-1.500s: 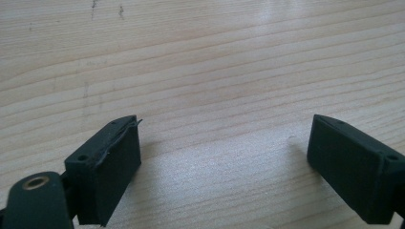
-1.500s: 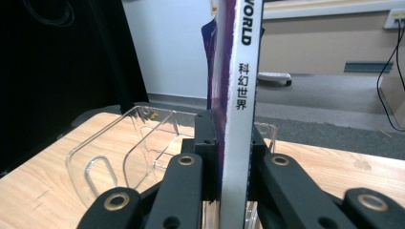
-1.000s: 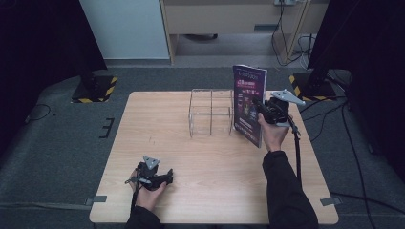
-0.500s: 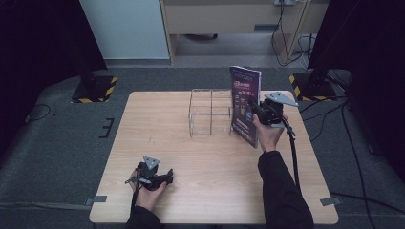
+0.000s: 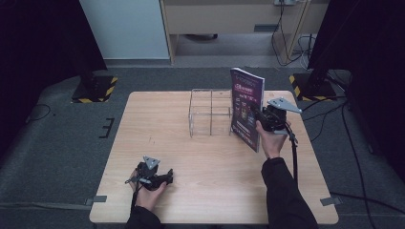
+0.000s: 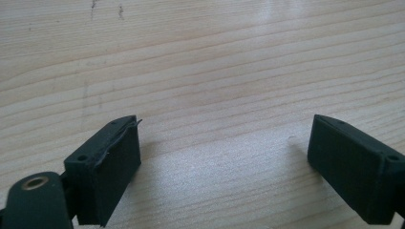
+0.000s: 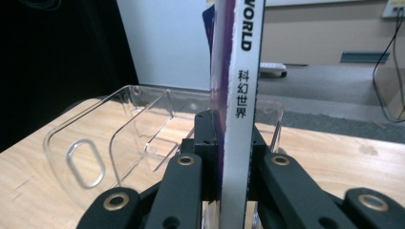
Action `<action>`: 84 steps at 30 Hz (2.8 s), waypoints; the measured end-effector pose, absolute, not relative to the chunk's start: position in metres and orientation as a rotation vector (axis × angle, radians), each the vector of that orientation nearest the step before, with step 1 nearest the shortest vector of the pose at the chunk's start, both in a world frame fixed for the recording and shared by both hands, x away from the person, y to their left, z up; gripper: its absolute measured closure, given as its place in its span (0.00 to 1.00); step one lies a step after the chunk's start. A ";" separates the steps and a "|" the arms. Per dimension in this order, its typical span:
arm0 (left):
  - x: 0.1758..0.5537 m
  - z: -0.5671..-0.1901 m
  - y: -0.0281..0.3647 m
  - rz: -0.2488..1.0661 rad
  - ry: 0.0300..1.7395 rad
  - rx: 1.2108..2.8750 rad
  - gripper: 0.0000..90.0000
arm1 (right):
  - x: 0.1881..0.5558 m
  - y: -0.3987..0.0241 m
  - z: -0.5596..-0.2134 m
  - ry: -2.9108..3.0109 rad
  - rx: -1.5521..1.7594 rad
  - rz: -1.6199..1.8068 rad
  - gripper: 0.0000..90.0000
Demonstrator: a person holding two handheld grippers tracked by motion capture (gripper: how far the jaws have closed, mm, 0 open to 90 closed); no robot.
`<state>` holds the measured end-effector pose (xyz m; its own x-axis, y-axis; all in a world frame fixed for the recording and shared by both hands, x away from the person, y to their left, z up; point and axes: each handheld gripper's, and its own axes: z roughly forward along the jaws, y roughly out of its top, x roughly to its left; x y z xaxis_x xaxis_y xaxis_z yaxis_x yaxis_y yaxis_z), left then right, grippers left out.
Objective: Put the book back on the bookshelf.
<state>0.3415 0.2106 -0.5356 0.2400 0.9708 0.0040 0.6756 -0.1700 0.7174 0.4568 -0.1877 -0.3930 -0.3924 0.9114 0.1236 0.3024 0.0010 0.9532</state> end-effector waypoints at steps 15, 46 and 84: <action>0.342 -0.536 0.210 0.641 1.503 1.921 0.11 | 0.434 -0.197 -0.398 1.786 1.275 1.360 0.92; 0.342 -0.536 0.210 0.642 1.506 1.921 0.11 | 0.388 -0.225 -0.414 1.852 1.335 1.345 0.89; 0.342 -0.536 0.210 0.642 1.506 1.921 0.11 | 0.406 -0.221 -0.375 1.827 1.294 1.370 0.92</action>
<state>0.3416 0.2099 -0.5356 0.2364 0.9716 0.0058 0.6768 -0.1690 0.7165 0.4056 -0.2211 -0.3750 -0.4145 0.8997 0.1369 0.3835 0.0363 0.9228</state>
